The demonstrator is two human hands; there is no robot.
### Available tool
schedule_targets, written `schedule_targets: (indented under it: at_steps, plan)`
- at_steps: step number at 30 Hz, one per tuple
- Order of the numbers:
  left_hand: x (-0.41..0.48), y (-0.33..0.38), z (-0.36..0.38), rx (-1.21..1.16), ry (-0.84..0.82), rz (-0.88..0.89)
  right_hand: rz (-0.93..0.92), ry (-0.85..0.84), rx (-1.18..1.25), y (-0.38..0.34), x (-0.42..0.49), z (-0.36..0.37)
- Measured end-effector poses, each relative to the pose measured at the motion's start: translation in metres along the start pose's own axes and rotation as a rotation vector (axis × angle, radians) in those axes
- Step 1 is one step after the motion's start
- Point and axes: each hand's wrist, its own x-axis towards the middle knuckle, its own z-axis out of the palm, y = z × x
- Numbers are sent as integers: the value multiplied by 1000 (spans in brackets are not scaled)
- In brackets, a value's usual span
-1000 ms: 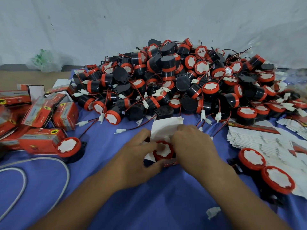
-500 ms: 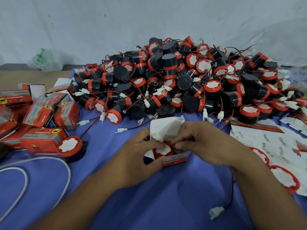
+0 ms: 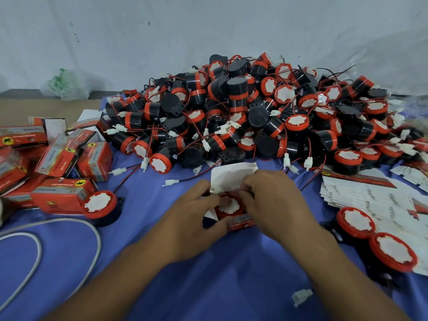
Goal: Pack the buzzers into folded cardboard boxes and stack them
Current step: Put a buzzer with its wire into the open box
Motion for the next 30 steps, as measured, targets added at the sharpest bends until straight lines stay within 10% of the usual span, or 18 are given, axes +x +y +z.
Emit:
schedule_targets:
  at_steps: [11, 30]
  plan:
    - [-2, 1, 2, -1, 15, -7, -119, -188, -245, -7, -7, -9]
    - [-2, 0, 3, 13, 3, -14, 138, -245, 339, 29, 9, 6]
